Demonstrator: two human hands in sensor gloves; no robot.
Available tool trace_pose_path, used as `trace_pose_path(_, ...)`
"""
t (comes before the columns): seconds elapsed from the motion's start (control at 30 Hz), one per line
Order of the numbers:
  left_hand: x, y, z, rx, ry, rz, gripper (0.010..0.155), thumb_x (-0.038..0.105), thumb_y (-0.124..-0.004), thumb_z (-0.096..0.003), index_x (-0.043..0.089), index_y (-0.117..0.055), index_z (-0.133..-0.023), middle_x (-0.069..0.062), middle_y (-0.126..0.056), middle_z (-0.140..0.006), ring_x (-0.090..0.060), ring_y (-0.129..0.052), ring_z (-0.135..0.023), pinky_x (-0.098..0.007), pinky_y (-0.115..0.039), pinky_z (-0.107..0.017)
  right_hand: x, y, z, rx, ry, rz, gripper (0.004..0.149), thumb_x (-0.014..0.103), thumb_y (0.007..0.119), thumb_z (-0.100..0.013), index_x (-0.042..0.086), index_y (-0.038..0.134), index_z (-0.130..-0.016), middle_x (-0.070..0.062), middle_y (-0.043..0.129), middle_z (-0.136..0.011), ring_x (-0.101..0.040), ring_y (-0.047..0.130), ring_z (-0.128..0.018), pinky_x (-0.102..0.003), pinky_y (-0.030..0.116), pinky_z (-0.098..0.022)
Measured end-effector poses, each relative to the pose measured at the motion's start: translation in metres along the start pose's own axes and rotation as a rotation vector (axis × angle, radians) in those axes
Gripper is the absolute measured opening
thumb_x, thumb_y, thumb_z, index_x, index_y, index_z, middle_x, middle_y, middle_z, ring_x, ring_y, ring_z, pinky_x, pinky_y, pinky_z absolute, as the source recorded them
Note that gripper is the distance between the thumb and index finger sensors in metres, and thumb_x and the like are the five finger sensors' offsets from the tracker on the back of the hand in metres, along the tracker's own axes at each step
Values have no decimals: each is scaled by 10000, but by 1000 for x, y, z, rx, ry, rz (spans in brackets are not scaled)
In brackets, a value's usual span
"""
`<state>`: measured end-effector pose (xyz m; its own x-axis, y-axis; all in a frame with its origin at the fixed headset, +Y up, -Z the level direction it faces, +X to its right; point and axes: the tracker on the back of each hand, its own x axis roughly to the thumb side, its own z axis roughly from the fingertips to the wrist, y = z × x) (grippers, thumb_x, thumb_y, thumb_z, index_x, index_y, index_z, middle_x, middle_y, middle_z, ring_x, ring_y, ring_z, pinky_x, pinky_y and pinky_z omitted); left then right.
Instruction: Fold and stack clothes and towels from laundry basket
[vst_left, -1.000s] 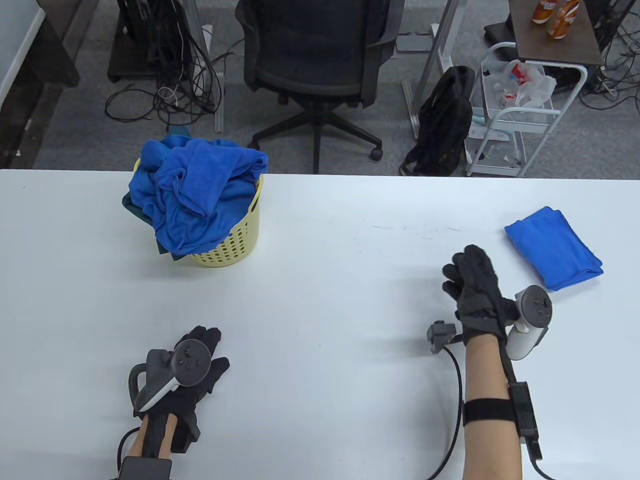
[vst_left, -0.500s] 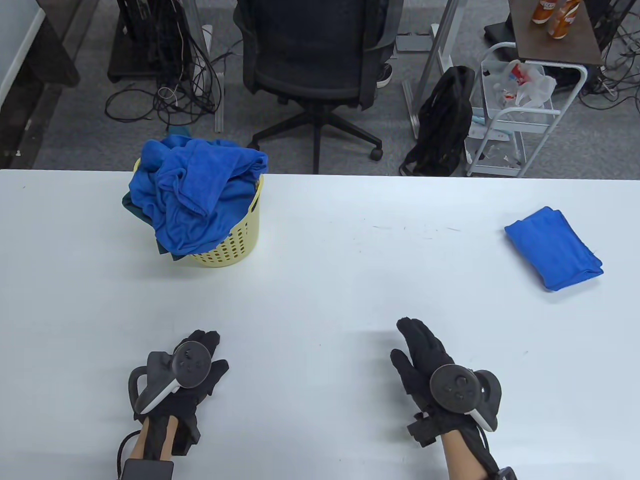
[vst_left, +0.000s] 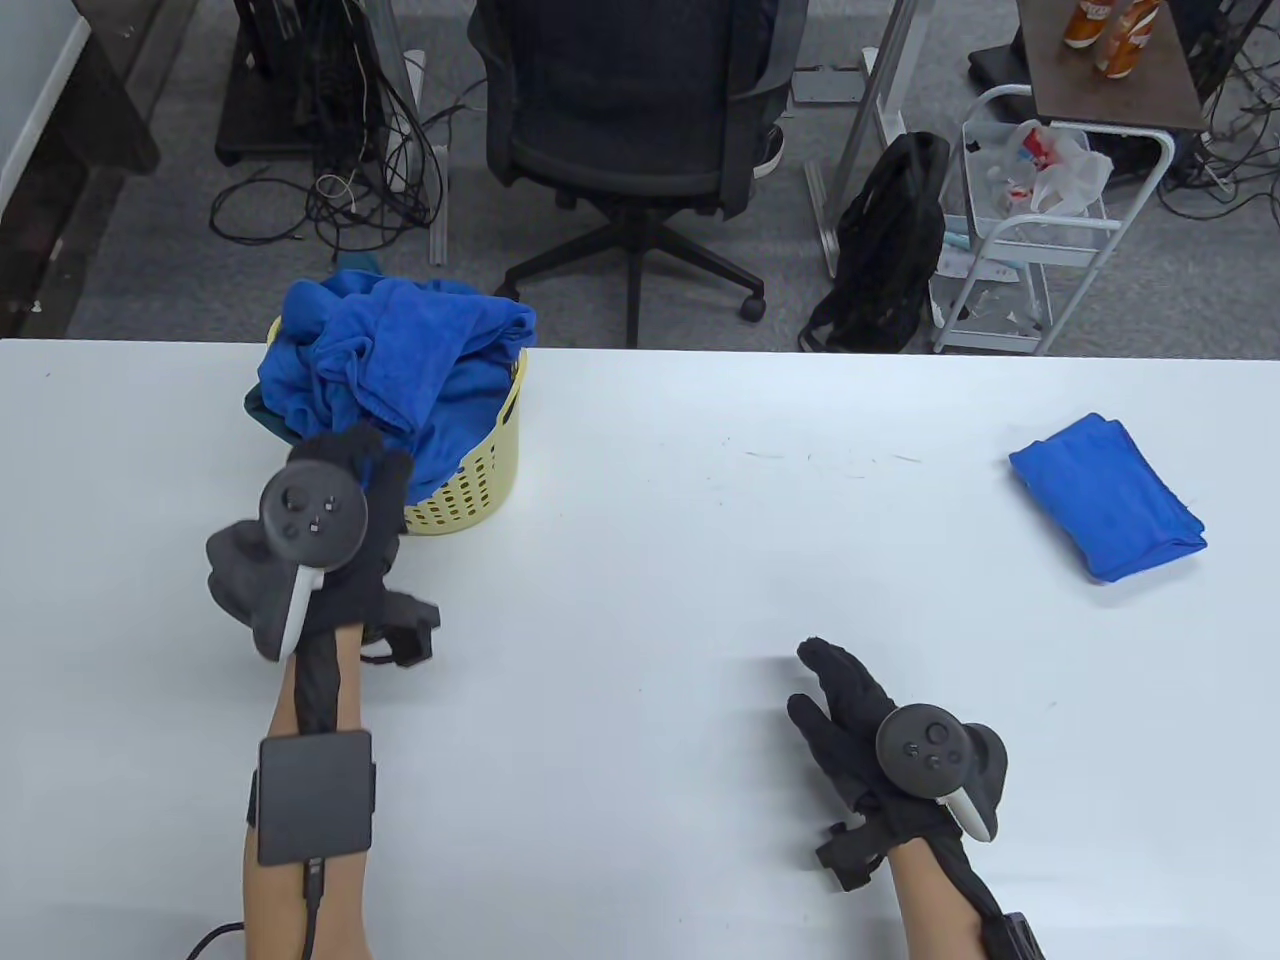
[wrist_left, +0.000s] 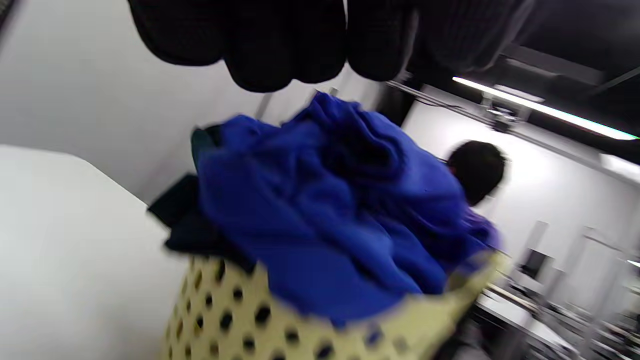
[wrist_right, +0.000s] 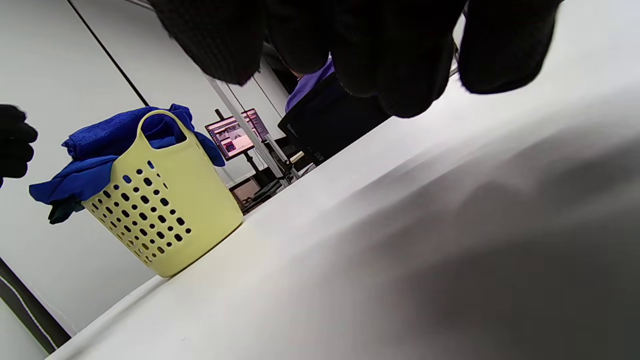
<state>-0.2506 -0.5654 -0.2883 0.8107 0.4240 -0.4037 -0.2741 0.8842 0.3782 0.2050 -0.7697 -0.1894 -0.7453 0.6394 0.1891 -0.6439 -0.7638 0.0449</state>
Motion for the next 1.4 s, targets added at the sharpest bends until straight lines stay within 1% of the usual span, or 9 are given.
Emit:
trace_pose_path(0.1, 15, -6, -29, -92, 143, -66, 722, 618, -718, -549, 158, -660, -1102, -198, -681, -1115, -429, -775, -938, -600, -696, -675, 0, 2, -2, -3, -7, 6, 602, 345, 697, -633, 63, 536, -1140, -287, 605, -1114, -509, 725, -918, -691, 659, -625)
trace_pose_path(0.2, 20, -14, -43, -196, 198, -31, 457, 499, -767, -589, 252, -789, -973, -142, -725, -1076, -392, -805, -913, -602, -702, -678, -1, 4, -3, -7, -10, -2, 600, 348, 695, -634, 62, 541, -1138, -285, 609, -1113, -508, 724, -919, -691, 659, -626)
trace_pose_path(0.53, 21, 7, -29, -263, -101, 458, 394, 446, -746, -614, 213, -770, -931, -151, -793, -1075, -365, -884, -900, -567, -763, -661, -1, 2, -2, -16, -8, -33, 600, 348, 687, -635, 59, 535, -1139, -286, 601, -1115, -508, 724, -918, -690, 660, -625)
trace_pose_path(0.67, 21, 6, -26, -242, 39, 138, 461, 483, -743, -618, 195, -737, -979, -184, -760, -1099, -395, -857, -917, -579, -749, -662, -2, 1, 0, -25, 2, -52, 597, 345, 682, -635, 60, 534, -1138, -288, 600, -1114, -508, 724, -917, -688, 662, -624)
trace_pose_path(0.8, 16, -20, -33, -268, 149, -42, 789, 552, -763, -564, 103, -560, -1180, -274, -620, -1162, -472, -740, -973, -619, -690, -681, 2, 2, 1, -10, -15, -39, 598, 348, 681, -635, 63, 533, -1140, -285, 599, -1117, -507, 723, -920, -690, 660, -625)
trace_pose_path(0.97, 17, -37, -35, -139, 159, 4, 460, 470, -768, -578, 314, -753, -1010, -198, -677, -1119, -421, -774, -941, -593, -712, -667, 1, 2, -2, -5, -25, -45, 592, 344, 679, -636, 68, 537, -1140, -286, 596, -1120, -509, 720, -923, -695, 655, -627)
trace_pose_path(1.13, 49, -13, -24, -48, -54, 122, 457, 498, -669, -616, 273, -691, -1014, -112, -750, -1094, -322, -851, -920, -531, -769, -666, -7, 0, -5, -11, 1, -109, 596, 352, 675, -641, 66, 535, -1144, -289, 589, -1125, -514, 714, -929, -702, 650, -628)
trace_pose_path(1.27, 104, 33, 30, -226, -614, 764, 445, 457, -698, -618, 241, -688, -1008, -127, -773, -1088, -320, -872, -904, -531, -758, -685, -24, -17, -4, -74, 55, -163, 592, 356, 674, -641, 73, 542, -1143, -287, 584, -1132, -514, 706, -938, -707, 646, -630)
trace_pose_path(1.4, 124, 47, 76, -340, -812, 418, 458, 487, -725, -608, 276, -700, -1014, -92, -775, -1115, -305, -874, -939, -545, -760, -694, -51, -42, 7, -205, 157, -219, 585, 347, 674, -642, 60, 555, -1137, -294, 586, -1126, -527, 702, -932, -711, 641, -627)
